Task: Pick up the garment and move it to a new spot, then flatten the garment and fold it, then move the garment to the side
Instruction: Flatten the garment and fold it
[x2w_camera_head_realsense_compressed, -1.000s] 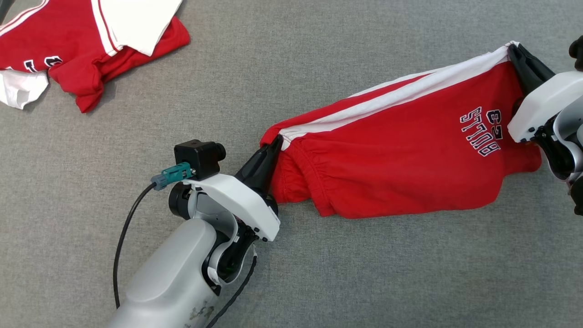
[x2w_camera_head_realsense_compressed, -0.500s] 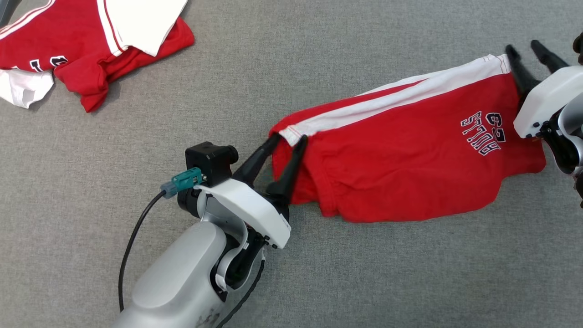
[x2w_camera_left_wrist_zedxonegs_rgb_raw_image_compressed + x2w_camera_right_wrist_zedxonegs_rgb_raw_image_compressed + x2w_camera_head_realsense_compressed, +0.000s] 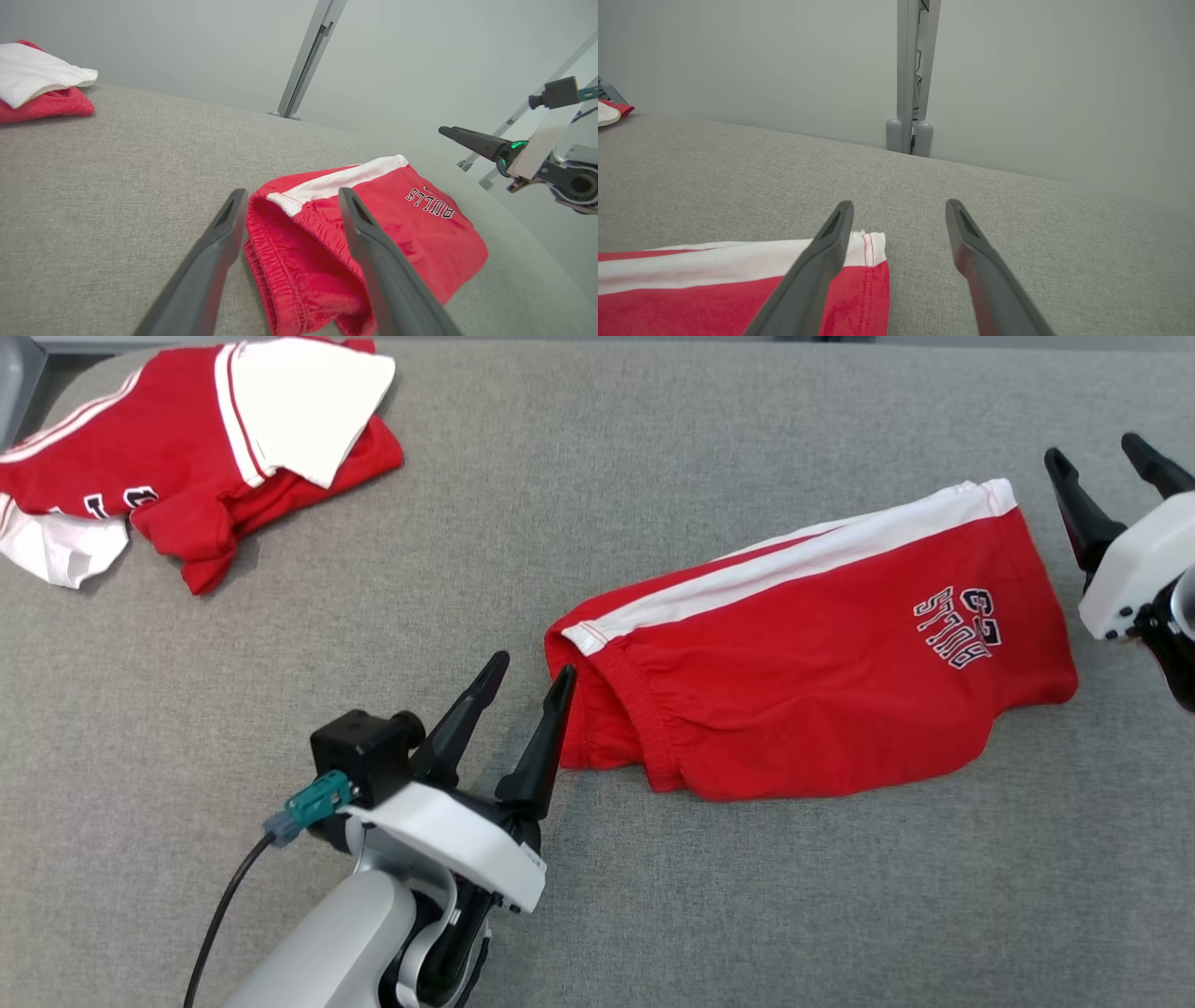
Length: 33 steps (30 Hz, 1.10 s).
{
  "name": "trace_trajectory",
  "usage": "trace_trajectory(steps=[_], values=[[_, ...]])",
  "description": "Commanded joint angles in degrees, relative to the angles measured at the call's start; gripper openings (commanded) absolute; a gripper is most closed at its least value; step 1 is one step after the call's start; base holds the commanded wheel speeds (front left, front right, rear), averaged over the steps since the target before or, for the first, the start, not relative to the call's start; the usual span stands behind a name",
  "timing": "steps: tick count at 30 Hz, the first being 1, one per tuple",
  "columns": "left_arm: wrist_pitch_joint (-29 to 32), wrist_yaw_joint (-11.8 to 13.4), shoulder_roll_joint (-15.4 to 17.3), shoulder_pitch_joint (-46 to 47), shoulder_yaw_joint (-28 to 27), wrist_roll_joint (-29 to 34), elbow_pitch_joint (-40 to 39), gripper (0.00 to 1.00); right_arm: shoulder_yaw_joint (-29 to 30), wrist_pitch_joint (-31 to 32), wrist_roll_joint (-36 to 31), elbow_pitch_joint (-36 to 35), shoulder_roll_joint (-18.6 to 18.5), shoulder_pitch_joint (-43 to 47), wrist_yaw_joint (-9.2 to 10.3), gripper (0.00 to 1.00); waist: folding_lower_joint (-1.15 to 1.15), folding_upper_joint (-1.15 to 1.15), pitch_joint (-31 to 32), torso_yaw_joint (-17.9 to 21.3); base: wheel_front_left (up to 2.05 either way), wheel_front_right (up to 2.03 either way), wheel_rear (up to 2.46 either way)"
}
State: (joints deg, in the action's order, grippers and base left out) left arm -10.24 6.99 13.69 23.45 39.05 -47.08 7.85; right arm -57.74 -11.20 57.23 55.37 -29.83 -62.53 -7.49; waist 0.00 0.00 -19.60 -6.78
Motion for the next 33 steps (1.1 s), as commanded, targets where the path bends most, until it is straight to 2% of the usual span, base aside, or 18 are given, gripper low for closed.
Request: trace_trajectory(steps=[1,9,15,23,26,33], values=[[-0.7,0.9,0.9,-1.3,-0.4,0.7,-0.9,1.00,-0.6,-0.5,0.9,-0.5,-0.9,1.4,-0.01,1.00,0.00,0.00,1.5,0.4,0.00,0.00,0.00],[-2.4,3.3,2.2,-6.8,-1.5,0.2,-3.3,1.00,-3.7,1.1,5.6,-3.8,-2.9,7.9,-0.01,1.00,0.00,0.00,5.8,1.4,0.00,0.00,0.00],[-2.9,4.0,1.7,-8.9,-2.0,-0.6,-4.4,1.00,-5.1,1.8,8.1,-3.8,-2.2,11.5,-0.01,1.00,0.00,0.00,6.6,1.5,0.00,0.00,0.00],[-3.3,4.3,2.1,-8.7,-2.5,-0.2,-5.3,1.00,-4.9,1.4,10.6,0.8,0.9,11.5,-0.01,1.00,0.00,0.00,5.7,0.4,0.00,0.00,0.00],[-3.5,4.0,2.0,-8.5,-2.7,-0.2,-5.3,1.00,-4.7,3.1,11.6,5.0,3.2,10.7,-0.01,1.00,0.00,0.00,5.6,-0.3,0.00,0.00,0.00],[-4.0,3.9,2.0,-9.3,-4.0,-0.4,-5.5,1.00,-4.3,6.6,13.8,9.6,6.5,11.2,-0.01,1.00,0.00,0.00,5.7,-1.3,0.00,0.00,0.00]])
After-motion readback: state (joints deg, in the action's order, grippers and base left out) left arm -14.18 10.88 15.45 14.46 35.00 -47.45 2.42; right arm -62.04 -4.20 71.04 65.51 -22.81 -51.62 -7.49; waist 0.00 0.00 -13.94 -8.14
